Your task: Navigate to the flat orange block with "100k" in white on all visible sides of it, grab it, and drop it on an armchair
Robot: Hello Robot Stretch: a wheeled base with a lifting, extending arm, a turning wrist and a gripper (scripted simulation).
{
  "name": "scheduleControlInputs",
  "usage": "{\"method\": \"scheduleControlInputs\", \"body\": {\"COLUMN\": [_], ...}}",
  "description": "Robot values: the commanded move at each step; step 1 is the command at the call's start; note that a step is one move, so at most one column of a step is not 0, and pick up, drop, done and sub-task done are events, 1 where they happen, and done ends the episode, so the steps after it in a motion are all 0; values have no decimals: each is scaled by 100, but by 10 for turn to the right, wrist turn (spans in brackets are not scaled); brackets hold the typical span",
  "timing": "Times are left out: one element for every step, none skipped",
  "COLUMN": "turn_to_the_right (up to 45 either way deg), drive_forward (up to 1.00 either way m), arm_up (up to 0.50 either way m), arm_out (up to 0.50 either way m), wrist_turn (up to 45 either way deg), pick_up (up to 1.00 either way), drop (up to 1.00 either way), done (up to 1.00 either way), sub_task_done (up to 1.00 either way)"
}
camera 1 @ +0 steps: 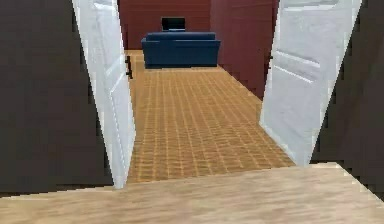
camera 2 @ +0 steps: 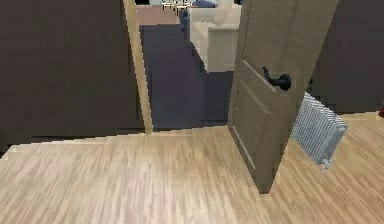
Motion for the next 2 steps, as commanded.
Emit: {"method": "scheduleControlInputs", "body": {"turn_to_the_right": [0, 0], "drive_forward": [100, 100], "arm_up": [0, 0], "arm_out": [0, 0], "wrist_turn": [0, 0], "pick_up": [0, 0], "drop": [0, 0], "done": [0, 0], "sub_task_done": [0, 0]}}
